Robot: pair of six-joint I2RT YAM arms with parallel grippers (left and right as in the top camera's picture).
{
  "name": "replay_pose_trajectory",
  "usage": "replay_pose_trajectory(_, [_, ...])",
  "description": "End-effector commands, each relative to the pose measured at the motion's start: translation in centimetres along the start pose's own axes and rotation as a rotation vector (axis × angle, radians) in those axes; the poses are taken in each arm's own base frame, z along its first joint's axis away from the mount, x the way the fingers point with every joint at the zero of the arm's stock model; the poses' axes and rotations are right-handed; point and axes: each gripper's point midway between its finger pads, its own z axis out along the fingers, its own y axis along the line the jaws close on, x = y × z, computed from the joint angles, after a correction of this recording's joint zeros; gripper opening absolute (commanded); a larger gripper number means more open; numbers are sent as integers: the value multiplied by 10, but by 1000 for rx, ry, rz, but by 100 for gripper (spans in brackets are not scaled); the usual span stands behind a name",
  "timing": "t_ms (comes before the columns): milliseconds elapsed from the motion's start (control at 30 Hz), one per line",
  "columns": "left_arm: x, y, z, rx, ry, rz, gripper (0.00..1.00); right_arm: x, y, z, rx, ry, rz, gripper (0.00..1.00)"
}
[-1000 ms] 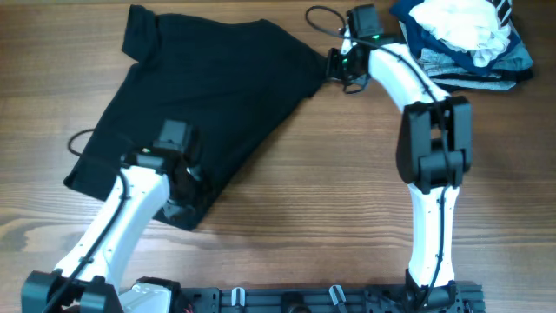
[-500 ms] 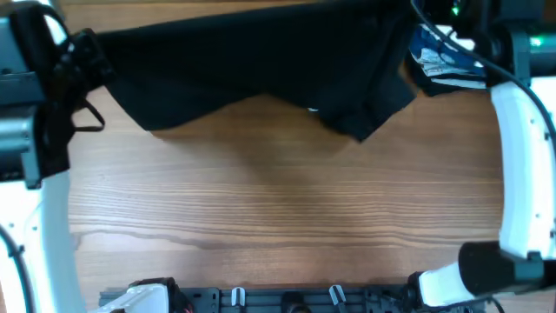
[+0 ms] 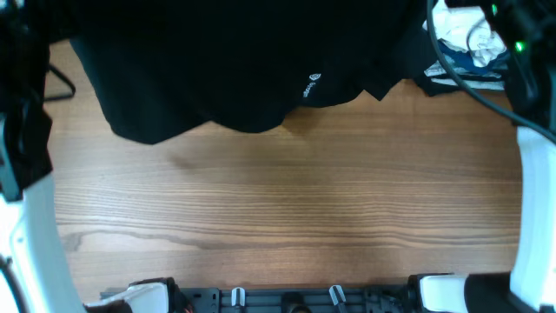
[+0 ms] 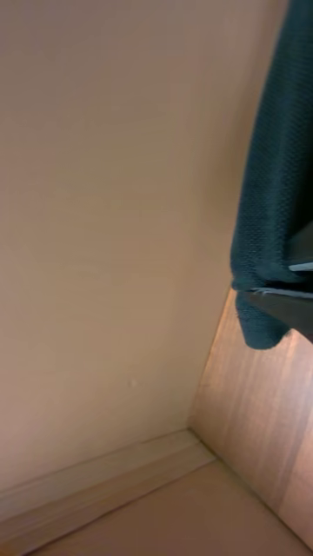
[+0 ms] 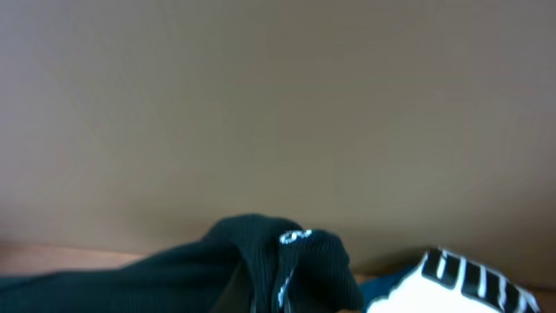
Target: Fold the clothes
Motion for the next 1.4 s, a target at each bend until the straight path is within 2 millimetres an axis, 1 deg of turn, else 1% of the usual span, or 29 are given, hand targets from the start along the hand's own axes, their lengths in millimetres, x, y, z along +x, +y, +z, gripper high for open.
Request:
replay_pose_trajectory(0, [-10, 33, 55, -144, -61, 16, 4, -9, -39, 51, 133, -112, -15, 4])
replay_pose_trajectory(33, [-17, 34, 81, -147, -112, 42, 4, -20, -42, 69, 135, -196, -20, 4])
replay_pose_trajectory(67, [-23, 33, 105, -146, -161, 68, 4, -26, -46, 79, 143, -254, -5, 4])
replay_pose_trajectory(133, [-29, 26, 133, -106, -223, 107, 4, -36, -47, 90, 132, -336, 18, 4])
replay_pose_trajectory(200, [-34, 22, 157, -91, -292, 122, 4, -52, -56, 94, 161, -453, 79, 4])
replay_pose_trajectory(267, [-35, 20, 170, -87, -330, 116, 4, -75, -64, 89, 185, -620, 114, 4])
replay_pose_trajectory(333, [-32, 19, 175, -77, -330, 118, 4, -78, -66, 86, 185, -641, 158, 4])
replay_pose_trajectory(367, [-28, 18, 176, -71, -312, 122, 4, -70, -67, 92, 190, -602, 162, 4])
replay_pose_trajectory(433, [-8, 19, 182, -69, -227, 134, 4, -38, -64, 110, 173, -452, 157, 4])
replay_pose_trajectory(467, [13, 19, 186, -62, -138, 145, 4, -10, -64, 122, 175, -327, 153, 4])
replay_pose_trajectory(500, [33, 19, 188, -47, -57, 155, 4, 15, -66, 128, 187, -228, 157, 4])
replay_pose_trajectory(533, [68, 16, 188, -10, 83, 166, 4, 58, -65, 138, 179, -63, 162, 4])
replay_pose_trajectory(567, [102, 14, 185, 17, 219, 161, 4, 82, -60, 143, 150, 30, 144, 4])
replay_pose_trajectory(600, [128, 18, 179, 7, 324, 130, 4, 110, -51, 146, 97, 136, 122, 4])
replay_pose_trajectory(633, [146, 21, 173, -6, 403, 105, 4, 125, -48, 145, 81, 200, 132, 4])
replay_pose_trajectory(667, [162, 23, 165, -15, 474, 94, 4, 143, -43, 141, 58, 275, 144, 4])
replay_pose_trajectory(733, [184, 27, 151, -32, 583, 71, 4, 170, -37, 130, 37, 395, 167, 4])
replay_pose_trajectory(767, [203, 30, 136, -51, 678, 52, 4, 187, -33, 122, 21, 474, 181, 4])
replay_pose_trajectory(833, [228, 36, 112, -99, 820, -6, 4, 220, -23, 100, -16, 639, 208, 4])
replay_pose_trajectory(867, [242, 37, 96, -125, 903, -45, 4, 234, -18, 85, -36, 723, 208, 4])
replay_pose_trajectory(900, [251, 38, 83, -141, 963, -65, 4, 241, -15, 74, -40, 771, 211, 4])
replay_pose_trajectory(933, [262, 40, 65, -157, 1050, -71, 4, 246, -13, 57, -38, 830, 209, 4])
replay_pose_trajectory(1033, [278, 44, 30, -203, 1201, -83, 4, 253, -15, 11, 18, 961, 219, 4])
replay_pose_trajectory(1067, [281, 45, 20, -225, 1244, -95, 4, 260, -15, -11, 46, 1036, 225, 4])
replay_pose_trajectory(1133, [290, 43, 12, -225, 1278, -100, 4, 273, -12, -38, 58, 1157, 246, 4])
replay_pose_trajectory(1167, [299, 41, 3, -216, 1312, -112, 4, 277, -10, -50, 64, 1208, 256, 4])
replay_pose_trajectory(1233, [319, 45, -16, -246, 1387, -117, 4, 281, -9, -63, 73, 1260, 271, 4])
replay_pose_trajectory(1300, [347, 50, -41, -290, 1473, -136, 4, 287, -4, -70, 72, 1285, 305, 4])
replay_pose_trajectory(1367, [371, 47, -63, -269, 1524, -170, 4, 307, -3, -89, 96, 1357, 327, 4])
